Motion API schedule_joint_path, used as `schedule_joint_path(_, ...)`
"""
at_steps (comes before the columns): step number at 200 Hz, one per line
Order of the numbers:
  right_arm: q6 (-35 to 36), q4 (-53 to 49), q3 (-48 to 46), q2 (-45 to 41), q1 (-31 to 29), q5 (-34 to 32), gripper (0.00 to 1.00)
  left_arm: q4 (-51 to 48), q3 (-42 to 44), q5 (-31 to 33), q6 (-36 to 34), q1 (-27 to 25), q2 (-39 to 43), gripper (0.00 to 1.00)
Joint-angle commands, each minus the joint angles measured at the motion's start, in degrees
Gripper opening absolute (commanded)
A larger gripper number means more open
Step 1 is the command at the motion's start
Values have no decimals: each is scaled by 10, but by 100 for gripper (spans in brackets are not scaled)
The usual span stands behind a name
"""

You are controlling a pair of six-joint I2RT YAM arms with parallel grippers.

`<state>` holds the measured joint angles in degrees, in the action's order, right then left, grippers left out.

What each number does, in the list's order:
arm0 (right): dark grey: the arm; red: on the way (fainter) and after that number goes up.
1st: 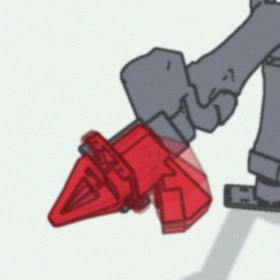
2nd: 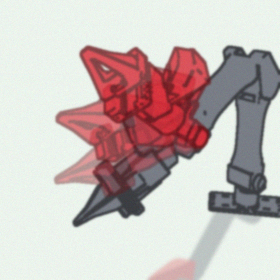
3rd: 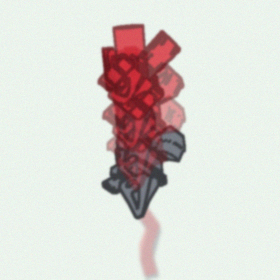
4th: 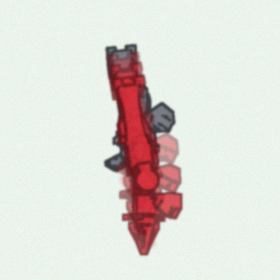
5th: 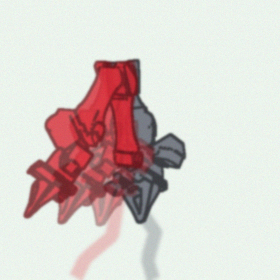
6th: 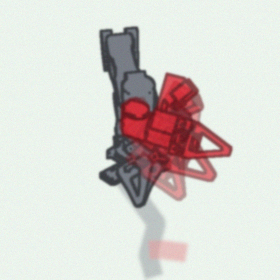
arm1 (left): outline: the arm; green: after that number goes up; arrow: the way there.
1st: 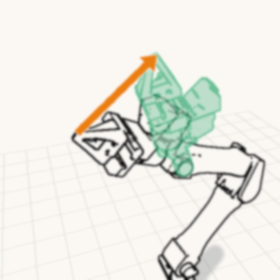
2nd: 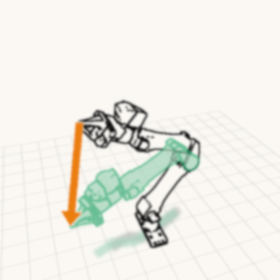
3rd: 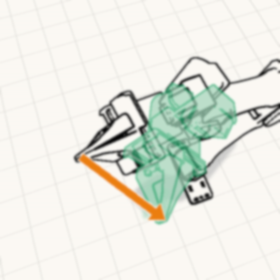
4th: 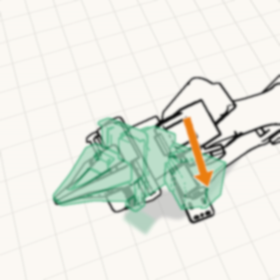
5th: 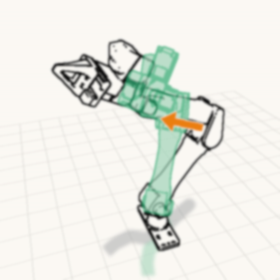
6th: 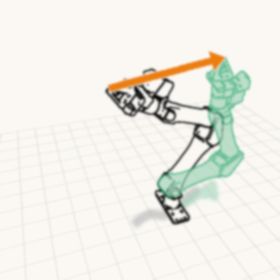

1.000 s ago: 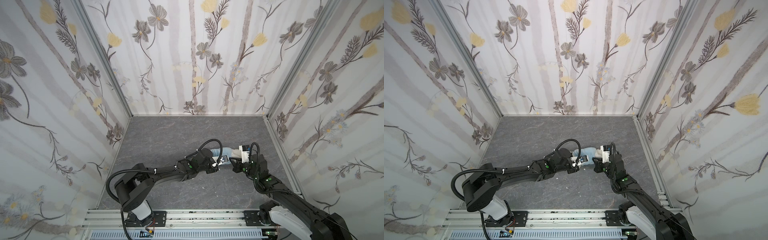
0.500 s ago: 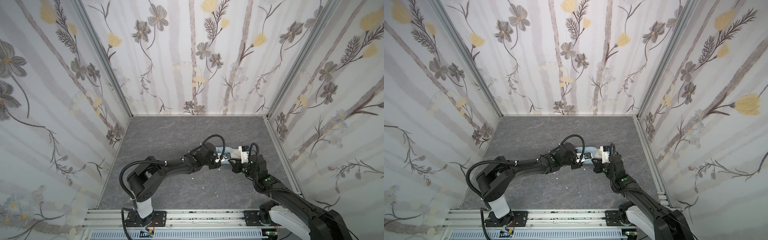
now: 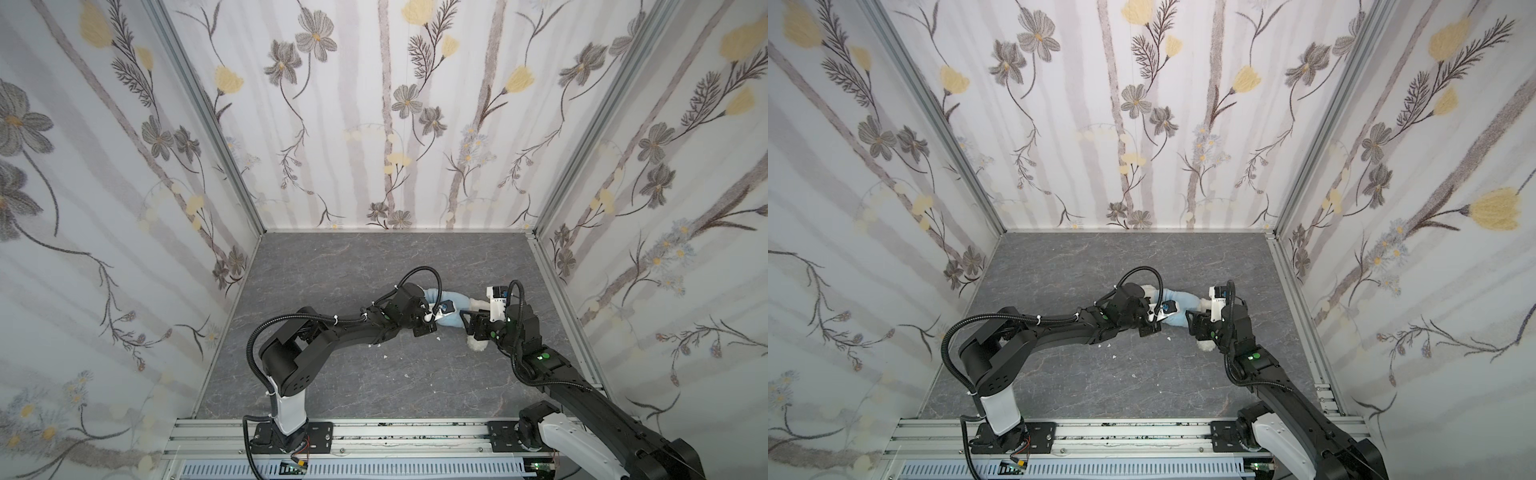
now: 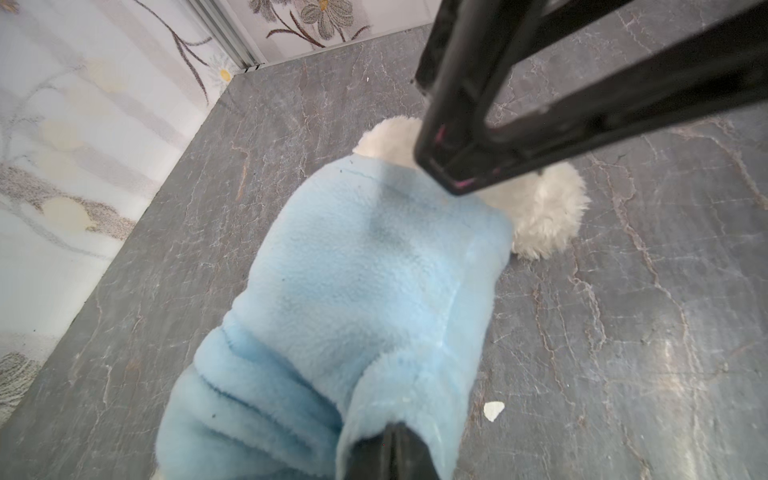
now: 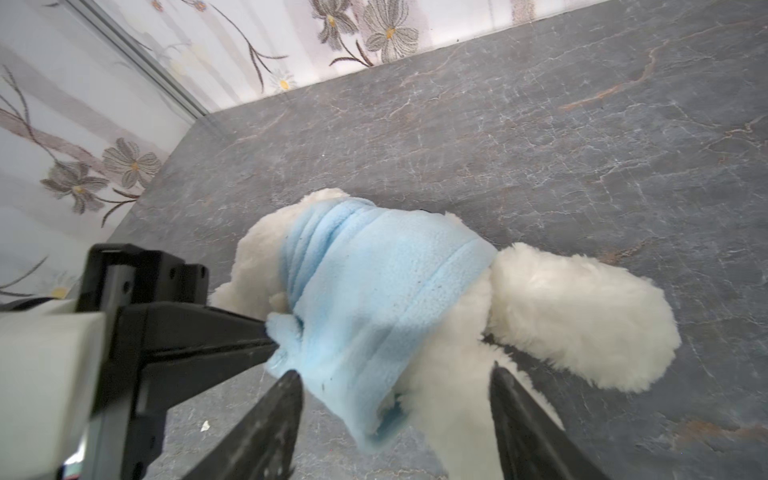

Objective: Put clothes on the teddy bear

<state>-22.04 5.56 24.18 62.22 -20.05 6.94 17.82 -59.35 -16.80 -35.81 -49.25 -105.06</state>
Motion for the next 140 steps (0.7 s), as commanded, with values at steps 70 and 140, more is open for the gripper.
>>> schedule_joint_path(70, -52, 174, 71, 264, 56, 170, 62, 27, 6, -28, -7, -1, -5, 0)
schedule_joint_path(140, -174, 305, 2, 279, 58, 222, 50, 36, 6, -32, -35, -15, -20, 16)
